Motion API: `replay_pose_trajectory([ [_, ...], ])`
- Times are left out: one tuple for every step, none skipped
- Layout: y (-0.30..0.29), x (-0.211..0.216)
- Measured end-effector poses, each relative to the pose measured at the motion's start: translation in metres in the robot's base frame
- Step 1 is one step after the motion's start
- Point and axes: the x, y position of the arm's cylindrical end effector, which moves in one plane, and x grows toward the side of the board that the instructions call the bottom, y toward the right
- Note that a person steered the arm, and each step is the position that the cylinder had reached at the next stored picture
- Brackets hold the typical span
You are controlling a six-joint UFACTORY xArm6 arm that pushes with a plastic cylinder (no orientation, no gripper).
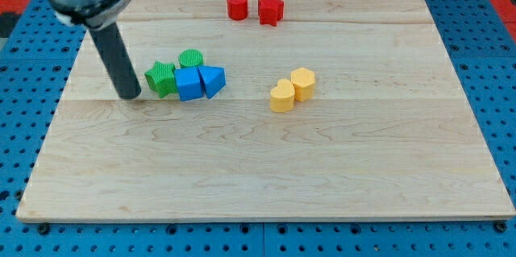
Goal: Move green star and green circle closer to red star and red circle
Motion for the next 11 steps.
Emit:
replay_pose_trajectory([
  [-0.001,0.011],
  [-0.001,-0.008],
  [0.004,-0.022],
  [0.023,-0.022],
  [0.035,-0.029],
  [0.049,-0.038],
  [0.067,-0.049],
  [0.086,-0.067],
  [0.091,-0.094],
  [0.099,-0.12],
  [0.115,-0.141],
])
